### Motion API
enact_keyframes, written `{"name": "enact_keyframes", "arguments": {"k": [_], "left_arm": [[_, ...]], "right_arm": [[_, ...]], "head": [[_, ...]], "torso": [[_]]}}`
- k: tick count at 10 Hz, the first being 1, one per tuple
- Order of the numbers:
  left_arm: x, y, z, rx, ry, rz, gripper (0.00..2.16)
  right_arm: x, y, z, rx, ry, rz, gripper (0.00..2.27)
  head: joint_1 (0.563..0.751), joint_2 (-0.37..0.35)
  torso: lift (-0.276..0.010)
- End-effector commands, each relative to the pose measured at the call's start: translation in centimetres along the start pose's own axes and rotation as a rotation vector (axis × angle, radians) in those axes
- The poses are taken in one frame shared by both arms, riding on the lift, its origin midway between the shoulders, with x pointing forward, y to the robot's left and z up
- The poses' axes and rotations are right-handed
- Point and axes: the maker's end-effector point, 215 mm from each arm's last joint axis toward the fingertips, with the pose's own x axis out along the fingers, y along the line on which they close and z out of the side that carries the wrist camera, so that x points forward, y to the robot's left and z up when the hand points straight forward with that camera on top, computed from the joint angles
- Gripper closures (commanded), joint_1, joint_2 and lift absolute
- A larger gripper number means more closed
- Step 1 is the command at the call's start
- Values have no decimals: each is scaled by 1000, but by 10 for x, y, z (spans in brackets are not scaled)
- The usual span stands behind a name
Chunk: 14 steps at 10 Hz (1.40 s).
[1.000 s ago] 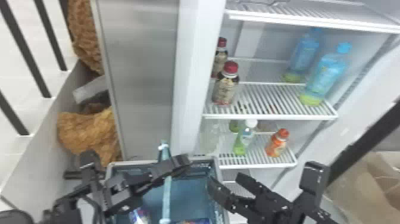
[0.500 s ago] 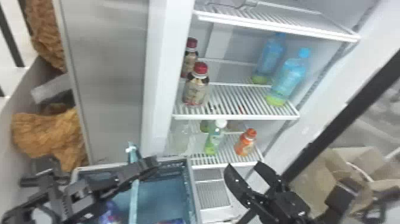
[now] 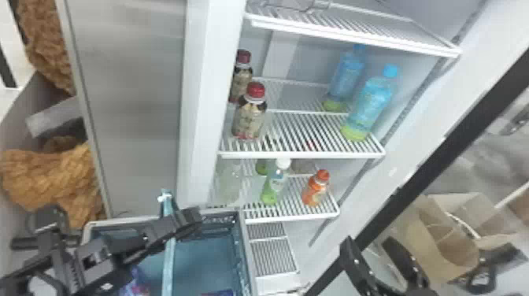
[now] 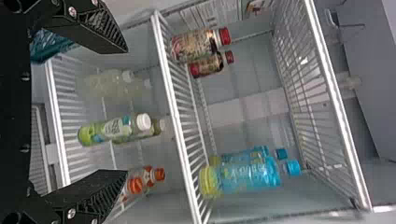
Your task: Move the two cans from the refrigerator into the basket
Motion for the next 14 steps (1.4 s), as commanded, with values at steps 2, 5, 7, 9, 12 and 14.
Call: {"name": "enact_keyframes", "arguments": {"k": [2, 5, 7, 9, 12, 14], "left_arm": [[1, 1, -3, -5, 6, 0, 1191], [1, 1, -2, -1, 7, 3, 1191], [1, 0, -2, -2, 6, -1, 1191], [-1, -1, 0, -3, -2, -2, 1191], [-2, 0, 1, -1, -4, 0, 1191], [0, -1, 0, 0, 1, -1, 1191]], "right_arm": [[-25, -11, -2, -23, -10, -41, 130], [-43, -18, -3, -61, -17, -63, 130], [-51, -29, -13, -108, 19, -82, 130], [-59, -30, -14, -121, 27, -88, 130], [-64, -28, -14, -119, 34, -92, 130], [-63, -28, -12, -122, 30, -89, 130]], "head": [[695, -350], [695, -350], [695, -350], [695, -350], [695, -350], [695, -350]], "torso": [[-31], [-31], [-31], [-31], [-31], [-31]]}}
